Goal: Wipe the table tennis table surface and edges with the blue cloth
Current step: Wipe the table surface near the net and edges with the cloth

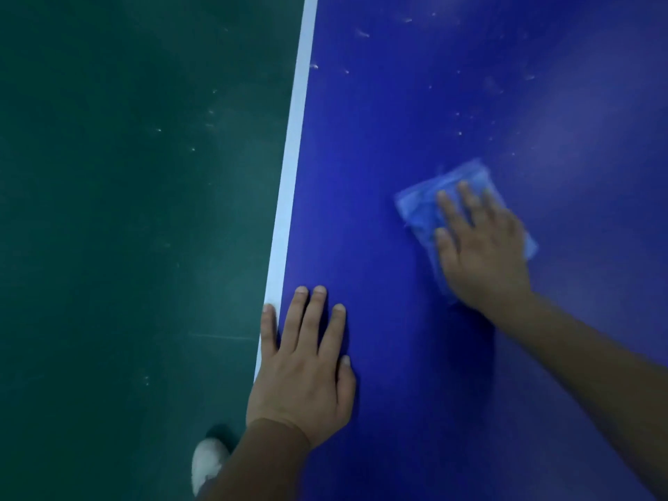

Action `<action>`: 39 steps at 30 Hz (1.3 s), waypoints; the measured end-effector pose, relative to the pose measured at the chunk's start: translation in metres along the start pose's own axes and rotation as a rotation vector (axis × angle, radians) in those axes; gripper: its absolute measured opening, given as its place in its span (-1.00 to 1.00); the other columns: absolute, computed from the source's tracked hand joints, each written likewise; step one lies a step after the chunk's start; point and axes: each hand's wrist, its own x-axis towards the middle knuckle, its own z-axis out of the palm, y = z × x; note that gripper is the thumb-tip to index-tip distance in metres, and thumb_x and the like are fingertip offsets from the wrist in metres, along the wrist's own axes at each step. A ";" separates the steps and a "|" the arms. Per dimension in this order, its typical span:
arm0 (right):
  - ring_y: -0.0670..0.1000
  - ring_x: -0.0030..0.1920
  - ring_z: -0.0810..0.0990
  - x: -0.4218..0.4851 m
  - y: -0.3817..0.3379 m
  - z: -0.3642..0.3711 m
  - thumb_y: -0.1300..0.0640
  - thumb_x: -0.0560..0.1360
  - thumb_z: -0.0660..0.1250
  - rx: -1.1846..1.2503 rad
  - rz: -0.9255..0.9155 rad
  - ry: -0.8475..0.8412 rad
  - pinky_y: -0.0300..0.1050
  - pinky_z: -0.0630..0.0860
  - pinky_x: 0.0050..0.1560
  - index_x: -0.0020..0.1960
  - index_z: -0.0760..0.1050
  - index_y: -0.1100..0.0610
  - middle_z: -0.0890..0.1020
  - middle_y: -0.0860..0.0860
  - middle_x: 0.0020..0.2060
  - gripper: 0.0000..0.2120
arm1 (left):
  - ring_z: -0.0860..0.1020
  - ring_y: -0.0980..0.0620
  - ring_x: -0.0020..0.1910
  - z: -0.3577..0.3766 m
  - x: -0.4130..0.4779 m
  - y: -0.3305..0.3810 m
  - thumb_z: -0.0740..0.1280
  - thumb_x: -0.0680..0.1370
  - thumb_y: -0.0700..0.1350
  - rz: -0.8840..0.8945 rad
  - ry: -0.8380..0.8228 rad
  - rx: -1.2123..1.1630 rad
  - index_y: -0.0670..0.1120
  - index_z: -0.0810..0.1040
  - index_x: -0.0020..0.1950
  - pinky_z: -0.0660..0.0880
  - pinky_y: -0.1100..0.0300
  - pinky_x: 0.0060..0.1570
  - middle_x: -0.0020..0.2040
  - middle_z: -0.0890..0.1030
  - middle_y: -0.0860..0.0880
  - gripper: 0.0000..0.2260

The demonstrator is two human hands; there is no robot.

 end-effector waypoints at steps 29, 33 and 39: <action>0.21 0.59 0.13 -0.077 -0.061 0.002 -0.13 0.64 -0.04 0.059 0.689 -0.054 0.22 0.07 0.53 0.59 0.22 -0.02 0.21 0.04 0.59 -0.45 | 0.19 -0.19 0.55 -0.047 0.115 -0.047 0.17 0.52 0.05 0.367 -0.076 -0.280 -0.15 0.36 0.51 -0.06 -0.24 0.55 0.53 0.31 -0.18 -0.42; 0.22 0.60 0.04 -0.050 0.015 0.005 -0.11 0.67 -0.02 0.061 1.150 -0.060 0.28 -0.02 0.54 0.62 0.13 0.00 0.11 0.09 0.62 -0.46 | 0.11 -0.16 0.60 -0.045 0.175 -0.041 -0.02 0.57 0.16 0.646 -0.160 -0.062 -0.11 0.30 0.56 -0.09 -0.19 0.57 0.60 0.23 -0.14 -0.37; 0.27 0.60 -0.04 0.075 0.042 0.012 -0.13 0.66 -0.04 0.155 1.202 -0.036 0.33 -0.09 0.53 0.64 0.04 -0.01 0.03 0.09 0.63 -0.43 | 0.20 -0.17 0.58 -0.034 0.183 -0.042 0.10 0.59 0.09 0.687 -0.123 -0.046 -0.10 0.43 0.49 0.12 -0.30 0.51 0.55 0.33 -0.15 -0.48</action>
